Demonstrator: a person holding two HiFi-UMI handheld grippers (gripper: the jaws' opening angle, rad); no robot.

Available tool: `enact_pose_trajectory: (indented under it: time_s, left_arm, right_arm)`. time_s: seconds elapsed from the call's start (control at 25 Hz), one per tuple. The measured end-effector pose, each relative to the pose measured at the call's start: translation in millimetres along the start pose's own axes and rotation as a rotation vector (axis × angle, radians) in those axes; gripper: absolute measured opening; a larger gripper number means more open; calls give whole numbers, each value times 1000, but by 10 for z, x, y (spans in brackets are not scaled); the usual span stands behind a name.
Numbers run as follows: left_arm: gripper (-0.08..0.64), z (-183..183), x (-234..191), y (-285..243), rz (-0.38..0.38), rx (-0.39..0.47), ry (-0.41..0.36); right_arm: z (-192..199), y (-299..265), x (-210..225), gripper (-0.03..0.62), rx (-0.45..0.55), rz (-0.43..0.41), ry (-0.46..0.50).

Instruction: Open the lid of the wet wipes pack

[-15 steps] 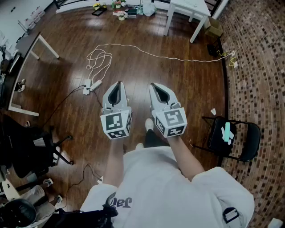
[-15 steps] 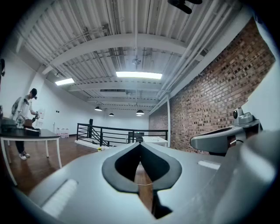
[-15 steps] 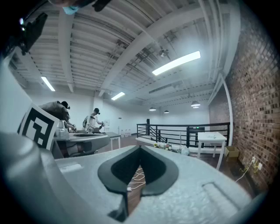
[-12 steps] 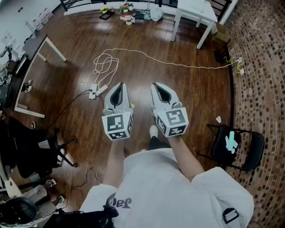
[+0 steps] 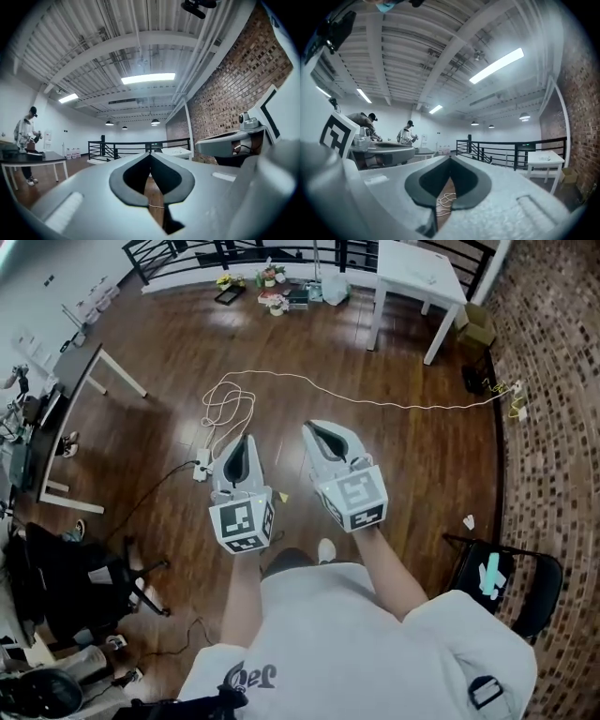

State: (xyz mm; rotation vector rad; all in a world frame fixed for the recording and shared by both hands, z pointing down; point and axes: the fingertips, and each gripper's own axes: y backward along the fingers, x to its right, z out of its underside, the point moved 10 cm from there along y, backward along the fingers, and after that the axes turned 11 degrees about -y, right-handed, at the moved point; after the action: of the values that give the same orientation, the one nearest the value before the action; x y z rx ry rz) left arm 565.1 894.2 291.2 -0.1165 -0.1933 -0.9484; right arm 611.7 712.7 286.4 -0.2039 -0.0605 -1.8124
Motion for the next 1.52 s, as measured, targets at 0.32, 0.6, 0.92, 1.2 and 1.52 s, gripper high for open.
enact_pose_trajectory:
  time_s: [0.32,0.6,0.92,1.2,1.52]
  left_arm:
    - [17,233,-187,-701,-14,-54,35]
    - [17,219,-391,-1839,42,-9,-10]
    - [18,149,-884,-3106,144,51,16]
    - [17,290,-801,-3893,271,29,59]
    - [17,273,-377,-4903,326,20,50]
  right_arm:
    - [153,-658,302,-9,-81,-44,-31]
    - [35,-1466,964,-9,-86,14,-30]
    - [-338,-2469,1545,-9,-18,103,-73]
    - [-321,-2722,1963,-9,-37,243,-70]
    - [-412,-3025,2944,-9,-12,289,-90]
